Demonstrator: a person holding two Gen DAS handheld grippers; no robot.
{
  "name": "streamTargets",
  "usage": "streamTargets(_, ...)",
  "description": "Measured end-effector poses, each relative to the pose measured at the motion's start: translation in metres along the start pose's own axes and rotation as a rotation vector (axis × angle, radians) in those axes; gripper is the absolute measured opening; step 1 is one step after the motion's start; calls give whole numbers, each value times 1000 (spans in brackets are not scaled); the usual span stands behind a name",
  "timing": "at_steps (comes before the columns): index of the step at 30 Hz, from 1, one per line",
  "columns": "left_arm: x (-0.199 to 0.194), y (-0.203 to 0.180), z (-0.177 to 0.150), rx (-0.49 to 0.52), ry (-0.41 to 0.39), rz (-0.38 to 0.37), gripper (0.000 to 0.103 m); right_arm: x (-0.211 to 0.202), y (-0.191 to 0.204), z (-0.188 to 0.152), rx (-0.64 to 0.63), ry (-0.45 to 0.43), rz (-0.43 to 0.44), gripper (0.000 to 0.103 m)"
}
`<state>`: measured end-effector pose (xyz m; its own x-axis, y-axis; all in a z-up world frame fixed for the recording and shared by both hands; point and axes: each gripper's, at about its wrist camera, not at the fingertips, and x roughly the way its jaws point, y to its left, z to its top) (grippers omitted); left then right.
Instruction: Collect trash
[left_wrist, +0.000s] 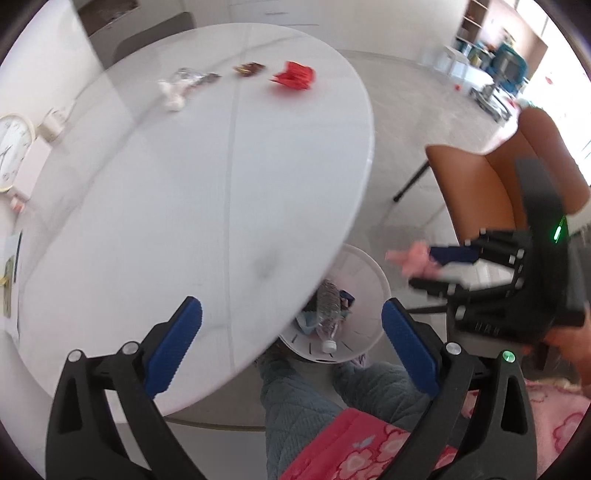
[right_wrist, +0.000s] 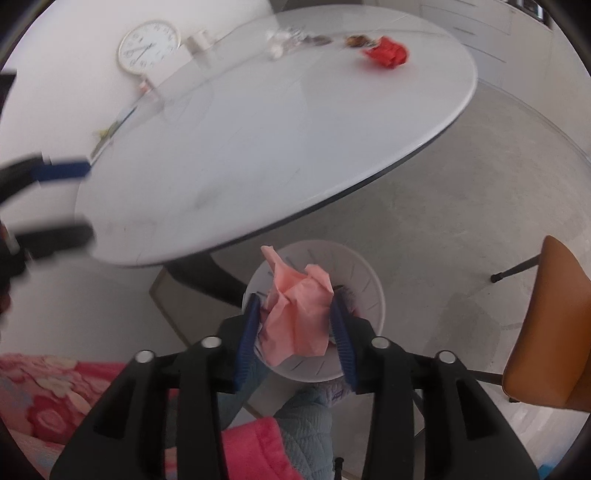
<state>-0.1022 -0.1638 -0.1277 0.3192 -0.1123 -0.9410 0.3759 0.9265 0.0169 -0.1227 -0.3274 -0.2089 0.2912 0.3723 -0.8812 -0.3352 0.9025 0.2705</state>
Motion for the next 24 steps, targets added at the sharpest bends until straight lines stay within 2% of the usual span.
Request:
streamTargets(1, 0, 3, 0, -14, 0, 4, 94, 4, 2, 0, 4, -2, -5, 66)
streamTargets(4, -2, 13, 2, -52, -5, 20, 94, 4, 6, 4, 11, -3, 0, 73)
streamTargets(5, -3, 15, 3, -62, -12, 26, 94, 2, 7, 6, 10, -9, -8, 79)
streamTargets(11, -15, 27, 7, -95, -56, 53, 94, -34, 17, 26, -7, -90, -100, 99)
streamTargets(18, -32, 38, 17, -129, -113, 71, 94, -69, 18, 49, 7, -164, -116, 101)
streamTargets(24, -41, 43, 21, -160, -147, 86, 94, -77, 24, 54, -14, -181, -132, 101)
